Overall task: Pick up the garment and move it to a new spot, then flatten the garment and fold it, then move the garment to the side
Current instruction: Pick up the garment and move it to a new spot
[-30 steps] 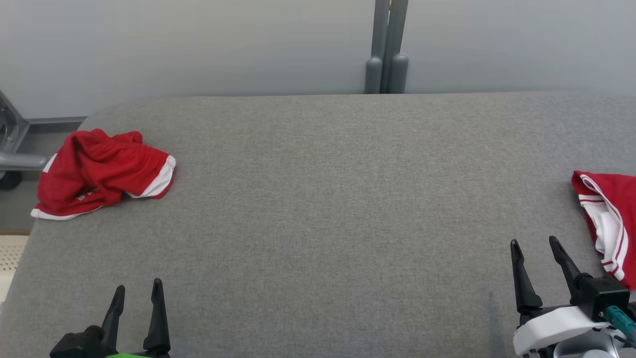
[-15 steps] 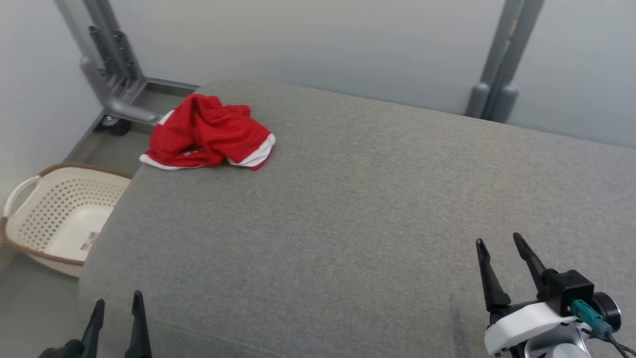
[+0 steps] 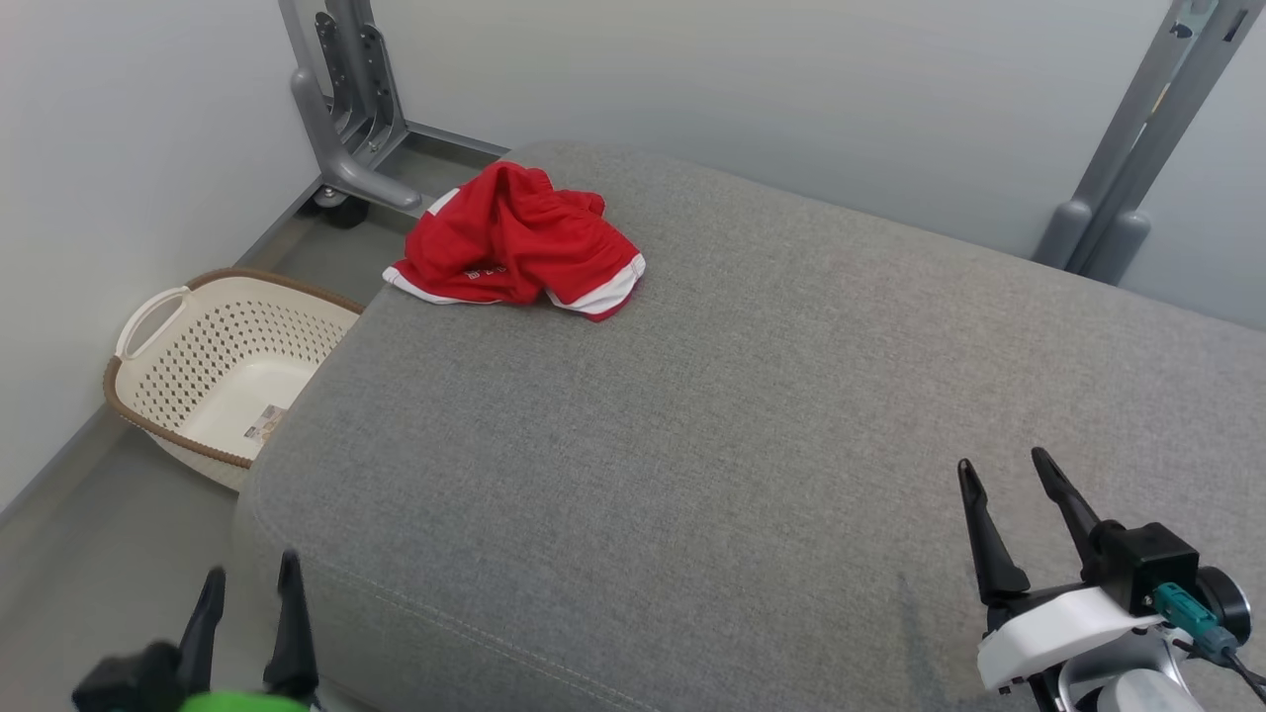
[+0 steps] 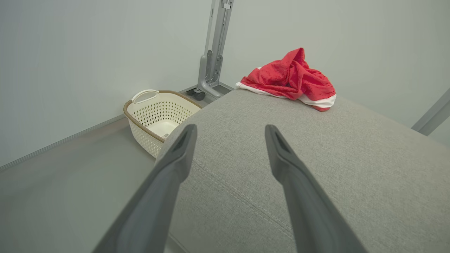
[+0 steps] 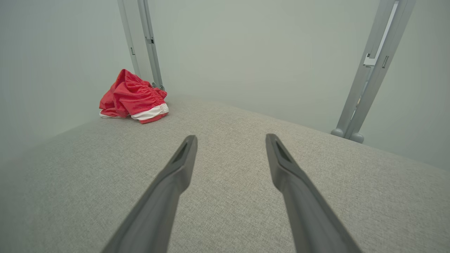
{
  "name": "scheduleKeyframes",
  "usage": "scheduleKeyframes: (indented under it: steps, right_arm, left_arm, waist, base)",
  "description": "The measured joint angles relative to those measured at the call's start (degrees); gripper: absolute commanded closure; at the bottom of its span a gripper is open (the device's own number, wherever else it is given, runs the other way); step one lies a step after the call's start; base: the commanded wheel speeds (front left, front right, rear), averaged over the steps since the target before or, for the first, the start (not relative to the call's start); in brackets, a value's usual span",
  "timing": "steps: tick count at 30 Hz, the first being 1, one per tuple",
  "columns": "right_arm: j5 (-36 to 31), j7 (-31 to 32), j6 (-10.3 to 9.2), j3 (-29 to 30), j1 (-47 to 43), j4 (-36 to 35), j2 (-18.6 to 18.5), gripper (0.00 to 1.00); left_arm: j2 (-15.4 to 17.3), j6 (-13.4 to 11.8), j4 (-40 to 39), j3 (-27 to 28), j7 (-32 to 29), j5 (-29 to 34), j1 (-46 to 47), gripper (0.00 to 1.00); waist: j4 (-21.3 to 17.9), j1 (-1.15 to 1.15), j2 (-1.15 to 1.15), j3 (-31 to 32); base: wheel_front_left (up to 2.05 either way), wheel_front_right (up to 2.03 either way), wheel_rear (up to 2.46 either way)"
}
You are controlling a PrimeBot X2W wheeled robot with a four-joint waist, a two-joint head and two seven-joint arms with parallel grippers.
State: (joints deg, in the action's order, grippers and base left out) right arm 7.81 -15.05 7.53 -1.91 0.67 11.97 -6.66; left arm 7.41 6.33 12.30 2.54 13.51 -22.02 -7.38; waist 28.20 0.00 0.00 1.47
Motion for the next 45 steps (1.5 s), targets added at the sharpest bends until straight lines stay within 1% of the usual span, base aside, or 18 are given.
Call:
scheduleKeyframes:
  steps: [4, 7, 8, 9, 12, 15, 18, 21, 23, 27, 32, 33, 34, 35, 36, 42, 44, 45]
  right_arm:
    - [-1.0, 0.0, 0.0, 0.1, 1.0, -1.1, -1.9, 0.0]
    - [-1.5, 0.0, 0.0, -0.7, 4.5, -2.7, -4.2, 0.0]
    - [-1.5, 0.0, 0.0, -0.7, 4.5, -2.7, -4.2, 0.0]
    - [-1.6, 0.0, 0.01, -1.0, 5.9, -3.2, -5.1, 0.0]
    - [-2.0, 0.0, 0.01, -2.1, 10.3, -4.7, -7.8, 0.0]
    - [-2.1, 0.6, 0.01, -2.5, 14.3, -6.6, -10.1, 0.0]
    - [-2.4, 1.2, 0.0, -2.8, 16.6, -8.2, -11.7, 0.0]
    - [-2.4, 1.3, 0.0, -2.4, 17.0, -9.2, -12.4, 0.0]
    - [-2.4, 1.2, 0.0, -1.4, 16.9, -10.3, -12.5, 0.0]
    - [-2.4, 1.0, 0.01, -0.6, 15.9, -11.2, -12.2, 0.0]
    - [-2.4, 0.5, 0.01, 0.4, 16.0, -12.9, -11.6, 0.0]
    - [-2.4, 0.5, 0.01, 0.5, 16.1, -13.0, -11.4, 0.0]
    - [-2.4, 0.4, 0.01, 0.5, 16.1, -13.1, -11.3, 0.0]
    - [-2.4, 0.3, 0.01, 0.5, 16.2, -13.1, -11.2, 0.0]
    - [-2.4, 0.3, 0.01, 0.5, 16.2, -13.1, -11.1, 0.0]
    - [-2.4, 0.0, 0.01, 0.3, 16.3, -11.5, -10.3, 0.0]
    - [-2.3, 0.0, 0.01, 0.1, 16.2, -10.4, -10.0, 0.0]
    - [-1.9, -0.1, -0.01, 0.1, 15.7, -9.3, -9.3, 0.0]
  left_arm:
    - [0.4, 0.5, 2.1, -2.5, -4.3, -1.4, 10.8, 0.0]
    - [0.7, 0.7, 5.7, -2.7, -9.7, -4.7, 21.9, 0.0]
    - [0.7, 0.7, 5.7, -2.7, -9.7, -4.7, 21.9, 0.0]
    - [0.8, 0.7, 7.2, -2.7, -12.4, -6.4, 25.6, 0.0]
    - [2.5, 0.8, 11.3, -3.4, -19.2, -9.8, 35.8, 0.0]
    - [4.9, 0.8, 15.5, -3.4, -23.1, -11.6, 45.5, 0.0]
    - [5.5, 1.0, 19.7, -3.6, -26.2, -14.5, 52.9, 0.0]
    - [6.2, 1.0, 23.5, -4.0, -27.1, -17.2, 58.5, 0.0]
    - [7.0, 1.1, 27.2, -5.1, -27.0, -18.4, 61.6, 0.0]
    - [7.7, 1.1, 32.8, -6.5, -26.6, -20.5, 63.2, 0.0]
    - [8.0, 1.1, 38.3, -8.7, -25.9, -21.5, 64.1, 0.0]
    - [8.1, 1.1, 38.9, -9.6, -26.1, -21.8, 64.1, 0.11]
    - [8.2, 1.1, 39.2, -9.9, -25.6, -22.1, 64.2, 0.57]
    - [8.7, 1.1, 39.6, -10.1, -25.1, -22.3, 64.4, 0.8]
    - [9.3, 1.1, 39.8, -10.7, -25.0, -22.5, 64.7, 1.0]
    - [10.5, 0.8, 37.3, -15.1, -24.5, -25.5, 64.6, 1.0]
    - [9.4, 0.9, 33.2, -16.9, -23.4, -28.2, 63.9, 1.0]
    - [8.7, 1.1, 27.9, -19.2, -22.9, -30.6, 63.1, 1.0]
  waist:
    - [-0.1, 0.0, 0.0, -2.0]
    - [-0.1, 0.0, 0.0, -4.6]
    - [-0.1, 0.0, 0.0, -4.6]
    - [-0.1, 0.0, 0.0, -5.6]
    - [-0.3, 0.0, 0.0, -9.3]
    - [-0.8, 0.01, 0.0, -13.5]
    - [-1.8, 0.01, 0.0, -18.2]
    - [-3.4, 0.01, 0.0, -23.1]
    - [-5.5, 0.02, 0.0, -27.9]
    - [-8.7, 0.02, 0.0, -33.0]
    - [-13.3, 0.02, 0.0, -36.9]
    - [-14.0, 0.02, 0.0, -37.4]
    - [-14.8, 0.01, 0.0, -37.9]
    - [-15.5, 0.01, 0.0, -38.4]
    - [-16.1, 0.01, 0.0, -38.7]
    - [-17.8, 0.0, 0.0, -38.3]
    - [-17.8, 0.0, 0.0, -37.5]
    - [-17.7, 0.0, 0.0, -36.4]
  base:
    - [0.0, 0.0, 0.0]
    - [0.0, 0.0, 0.0]
    - [0.0, 0.0, 0.0]
    - [0.0, 0.0, 0.0]
    - [0.0, 0.0, 0.0]
    - [0.0, 0.0, 0.0]
    - [0.0, 0.0, 0.0]
    - [0.0, 0.0, 0.0]
    - [0.0, 0.0, 0.0]
    - [0.0, 0.0, 0.0]
    - [0.0, 0.0, 0.0]
    - [0.0, 0.0, 0.0]
    - [0.0, 0.0, 0.0]
    - [0.0, 0.0, 0.0]
    - [0.0, 0.0, 0.0]
    - [0.0, 0.0, 0.0]
    - [0.0, 0.0, 0.0]
    - [0.0, 0.0, 0.0]
